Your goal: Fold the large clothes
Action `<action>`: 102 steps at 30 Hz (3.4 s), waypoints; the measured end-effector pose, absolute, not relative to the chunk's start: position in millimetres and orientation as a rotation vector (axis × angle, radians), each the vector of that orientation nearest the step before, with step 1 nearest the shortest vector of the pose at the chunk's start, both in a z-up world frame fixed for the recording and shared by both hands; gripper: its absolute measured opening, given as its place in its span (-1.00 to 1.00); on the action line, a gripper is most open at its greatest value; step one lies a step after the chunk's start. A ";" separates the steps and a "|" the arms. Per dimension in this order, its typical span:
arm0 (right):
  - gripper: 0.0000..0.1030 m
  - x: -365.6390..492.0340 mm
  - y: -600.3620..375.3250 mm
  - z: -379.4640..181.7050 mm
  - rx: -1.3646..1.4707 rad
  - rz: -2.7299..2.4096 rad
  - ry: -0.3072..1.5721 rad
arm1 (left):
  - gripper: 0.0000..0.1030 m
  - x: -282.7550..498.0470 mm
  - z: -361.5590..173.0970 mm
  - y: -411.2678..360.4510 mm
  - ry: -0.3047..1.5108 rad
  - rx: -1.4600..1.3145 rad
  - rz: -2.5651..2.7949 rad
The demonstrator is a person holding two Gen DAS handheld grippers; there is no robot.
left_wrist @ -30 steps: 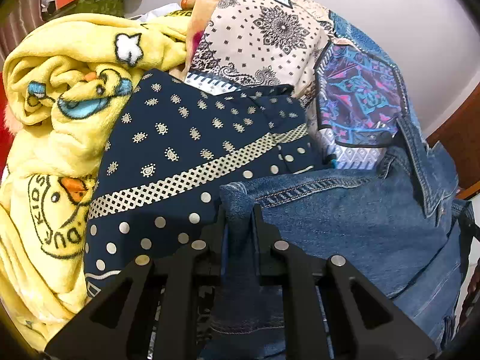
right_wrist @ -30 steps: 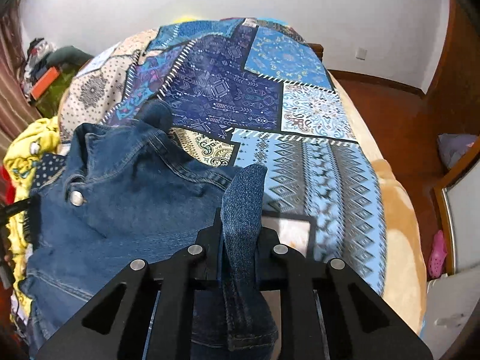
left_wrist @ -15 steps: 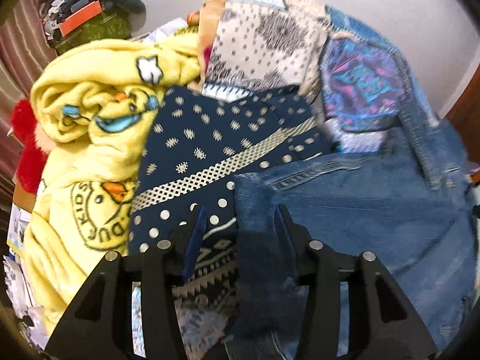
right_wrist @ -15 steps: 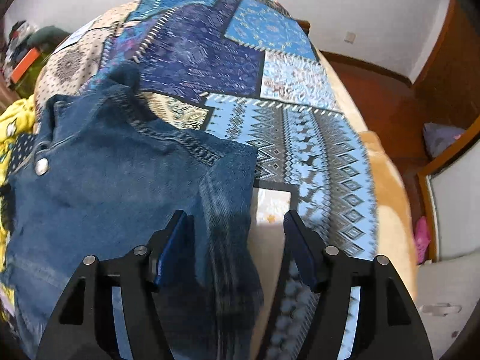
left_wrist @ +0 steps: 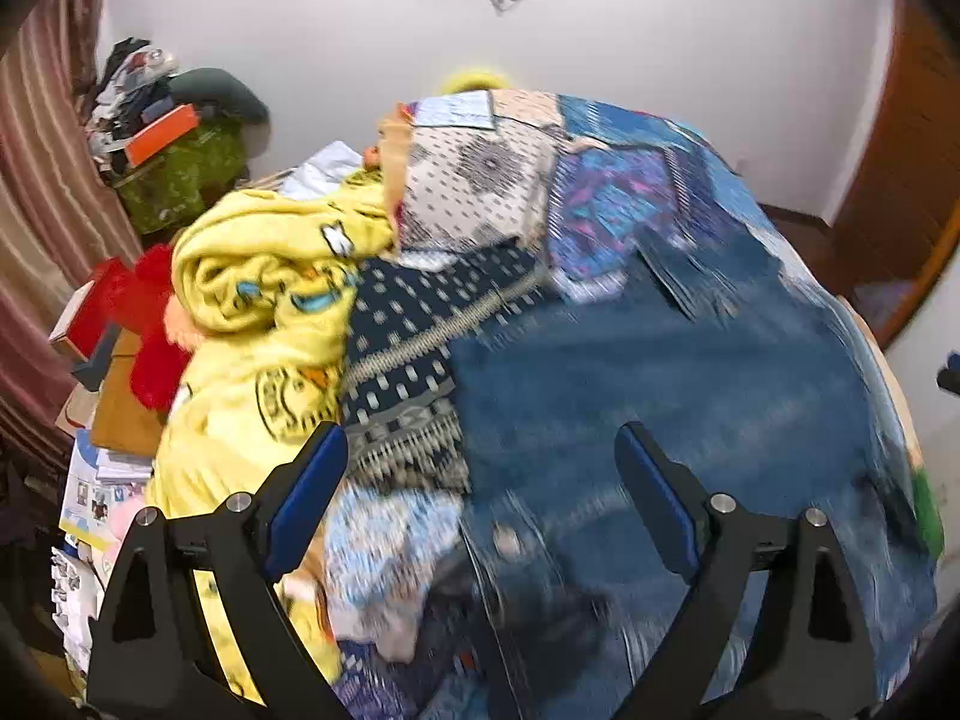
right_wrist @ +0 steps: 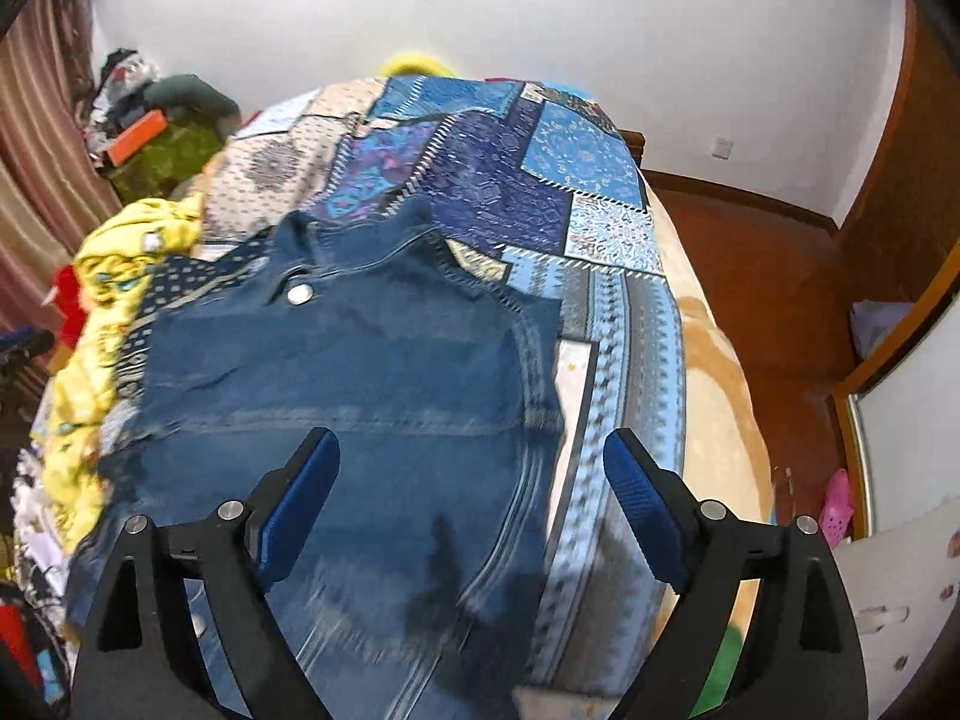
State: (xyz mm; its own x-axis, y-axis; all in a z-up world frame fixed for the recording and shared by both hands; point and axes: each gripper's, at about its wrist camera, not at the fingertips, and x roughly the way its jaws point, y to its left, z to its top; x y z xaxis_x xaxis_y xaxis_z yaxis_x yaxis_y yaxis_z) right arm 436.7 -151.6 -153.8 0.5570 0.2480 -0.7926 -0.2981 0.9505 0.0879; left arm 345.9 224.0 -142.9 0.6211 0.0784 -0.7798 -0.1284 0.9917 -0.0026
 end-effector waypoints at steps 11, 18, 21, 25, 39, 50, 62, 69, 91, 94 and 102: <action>0.75 353.2 -177.2 -185.8 0.040 0.321 0.952 | 0.77 257.5 -211.7 208.4 1.032 -0.221 0.061; 0.75 312.3 -200.8 -235.2 0.206 0.231 1.036 | 0.77 201.4 -267.4 203.0 1.135 -0.307 0.090; 0.75 297.0 -209.4 -253.1 0.283 0.216 1.073 | 0.77 183.8 -280.8 202.7 1.157 -0.393 0.063; 0.74 281.4 -214.2 -262.0 0.352 0.214 1.088 | 0.76 166.5 -285.8 202.3 1.140 -0.508 0.024; 0.11 264.5 -211.1 -270.5 0.429 0.291 1.012 | -0.47 138.2 -266.5 186.0 1.002 -0.429 0.017; -0.76 275.9 -194.0 -233.5 0.335 0.343 0.933 | -0.65 160.4 -213.3 195.4 0.849 -0.419 -0.006; -0.78 376.4 -159.2 -174.9 0.180 0.415 0.751 | -0.71 266.8 -149.0 224.5 0.697 -0.452 -0.062; -0.79 482.4 -152.1 -167.3 0.197 0.340 0.701 | -0.73 368.7 -150.4 239.3 0.695 -0.428 0.020; 0.06 525.7 -188.7 -162.2 0.074 0.158 0.692 | -0.17 459.6 -218.8 236.5 0.974 -0.265 0.159; 0.11 509.3 -201.2 -146.8 0.148 0.240 0.695 | 0.41 443.9 -181.8 236.8 0.885 -0.236 0.193; 0.54 454.4 -161.1 -160.2 -0.010 0.357 0.747 | 0.49 407.1 -165.0 201.4 0.935 -0.127 0.046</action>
State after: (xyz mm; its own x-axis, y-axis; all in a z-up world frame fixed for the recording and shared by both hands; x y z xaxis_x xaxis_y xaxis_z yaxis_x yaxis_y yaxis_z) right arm 454.4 -161.1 -160.2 0.6763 0.3140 -0.6663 -0.3212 0.9398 0.1168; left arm 407.1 201.4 -165.0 0.5931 -0.0161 -0.8050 -0.0945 0.9915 -0.0894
